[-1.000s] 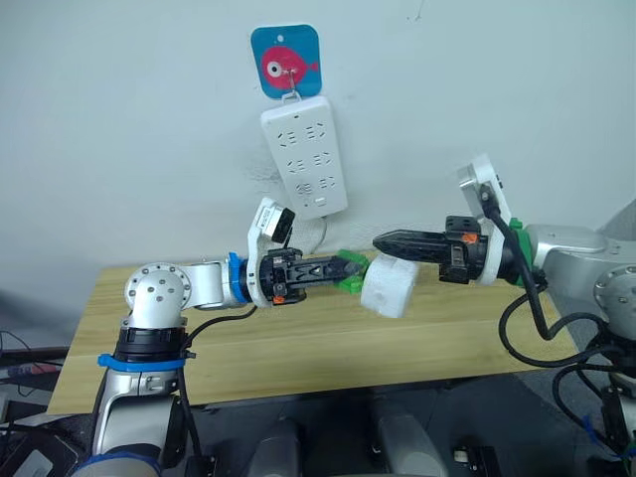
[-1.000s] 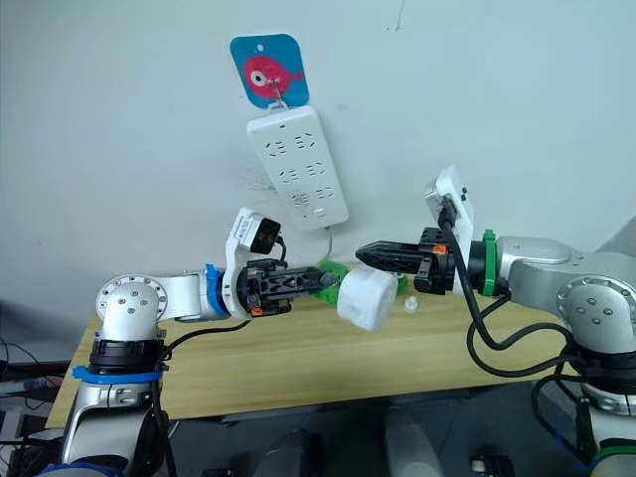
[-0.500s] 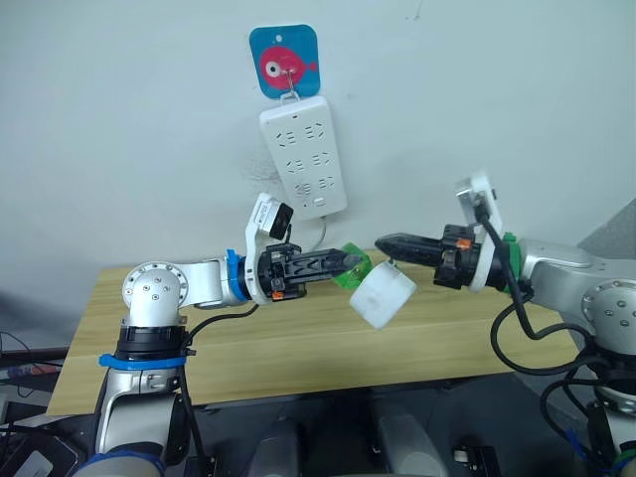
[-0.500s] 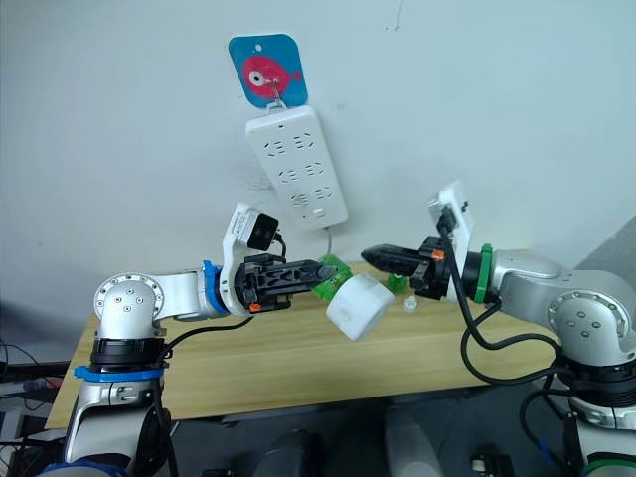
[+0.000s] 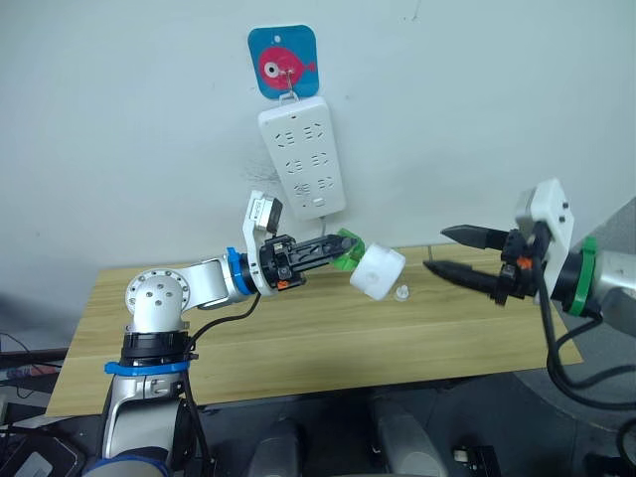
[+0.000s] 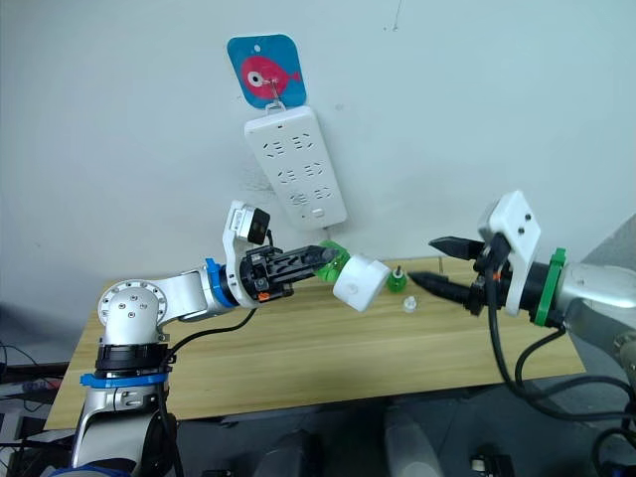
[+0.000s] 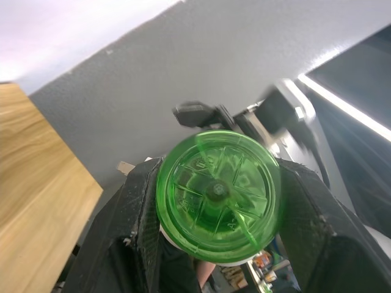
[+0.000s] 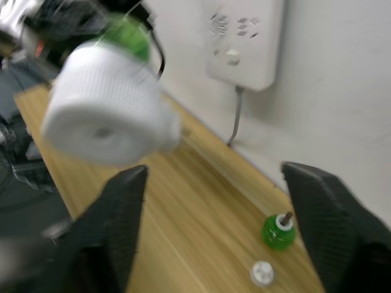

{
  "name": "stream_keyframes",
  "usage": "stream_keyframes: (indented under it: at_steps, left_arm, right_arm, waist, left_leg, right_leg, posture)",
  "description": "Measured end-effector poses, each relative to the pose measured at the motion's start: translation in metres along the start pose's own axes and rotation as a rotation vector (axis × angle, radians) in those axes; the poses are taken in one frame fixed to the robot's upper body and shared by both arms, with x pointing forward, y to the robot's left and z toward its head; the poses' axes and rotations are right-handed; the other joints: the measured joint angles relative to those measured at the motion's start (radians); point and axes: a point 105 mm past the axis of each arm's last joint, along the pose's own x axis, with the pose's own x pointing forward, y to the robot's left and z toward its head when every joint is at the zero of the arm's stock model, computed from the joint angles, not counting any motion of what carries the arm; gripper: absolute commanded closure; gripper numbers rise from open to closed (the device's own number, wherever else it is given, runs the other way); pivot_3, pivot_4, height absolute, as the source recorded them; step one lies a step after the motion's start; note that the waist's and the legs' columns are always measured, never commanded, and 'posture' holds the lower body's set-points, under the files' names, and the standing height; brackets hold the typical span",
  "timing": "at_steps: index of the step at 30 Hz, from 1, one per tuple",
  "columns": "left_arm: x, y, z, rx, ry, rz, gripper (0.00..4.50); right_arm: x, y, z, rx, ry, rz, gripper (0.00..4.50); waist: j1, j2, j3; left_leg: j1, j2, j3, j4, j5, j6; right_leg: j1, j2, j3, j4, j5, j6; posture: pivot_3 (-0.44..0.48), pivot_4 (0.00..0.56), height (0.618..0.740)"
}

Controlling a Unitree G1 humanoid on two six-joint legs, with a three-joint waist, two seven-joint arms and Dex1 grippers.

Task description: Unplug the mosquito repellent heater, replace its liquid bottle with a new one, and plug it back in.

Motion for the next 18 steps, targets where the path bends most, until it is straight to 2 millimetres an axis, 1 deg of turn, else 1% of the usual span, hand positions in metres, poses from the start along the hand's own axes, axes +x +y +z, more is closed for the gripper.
stream_keyframes:
  at_steps: [1,3,7,10,14,16,18]
  left_arm:
    - [0.0,0.001,0.001,-0.001,-0.004,0.002,2.19]
    - [0.001,0.001,0.001,-0.004,-0.007,0.001,2.19]
    - [0.001,0.004,0.005,-0.002,-0.037,0.019,2.19]
    - [0.001,0.007,0.007,-0.01,-0.051,0.029,2.19]
    - [0.004,0.007,0.006,-0.018,-0.051,0.027,2.19]
    - [0.004,0.007,0.006,-0.02,-0.049,0.024,2.19]
    - [0.004,0.006,0.005,-0.022,-0.048,0.022,2.19]
  right_arm:
    - [0.0,0.003,-0.001,-0.021,-0.001,0.006,0.0]
    - [-0.002,0.007,-0.001,-0.118,0.007,0.003,0.0]
    - [0.0,0.007,-0.007,-0.484,0.037,-0.064,0.0]
    - [0.006,0.016,-0.006,-0.695,-0.006,-0.08,0.0]
    - [0.017,0.029,-0.009,-0.808,-0.057,-0.094,0.0]
    - [0.021,0.029,-0.008,-0.842,-0.074,-0.115,0.0]
    - [0.027,0.028,-0.002,-0.875,-0.105,-0.143,0.0]
  waist:
    - [0.0,0.0,0.0]
    - [0.0,0.0,0.0]
    - [-0.001,0.0,0.0]
    - [-0.002,0.0,0.0]
    - [-0.002,0.0,0.0]
    - [-0.003,0.0,0.0]
    - [-0.003,-0.001,0.0]
  left_leg:
    - [0.0,0.0,0.0,0.0,0.0,0.0]
    - [0.0,-0.001,0.0,0.0,0.0,0.0]
    - [0.001,-0.001,0.001,0.0,0.0,0.0]
    - [0.001,0.0,0.001,0.0,0.001,-0.001]
    - [0.001,0.0,-0.001,0.0,0.003,-0.005]
    - [0.002,0.0,-0.001,0.0,0.003,-0.005]
    - [0.002,0.0,-0.002,0.0,0.003,-0.005]
  right_leg:
    - [0.0,0.0,0.0,0.0,0.0,0.0]
    - [0.001,0.0,0.0,0.0,0.0,0.0]
    - [0.001,0.0,0.0,0.0,0.0,0.001]
    - [0.001,0.0,0.0,0.0,0.0,0.0]
    - [0.001,0.0,0.001,0.0,0.0,0.0]
    - [0.001,0.0,0.001,0.001,0.0,0.0]
    - [0.001,0.0,0.001,0.001,0.0,0.0]
  posture:
    - [-0.211,0.162,0.74]
    - [-0.211,0.162,0.74]
    - [-0.22,0.162,0.74]
    - [-0.22,0.16,0.74]
    - [-0.223,0.157,0.74]
    - [-0.223,0.157,0.74]
    - [-0.223,0.156,0.74]
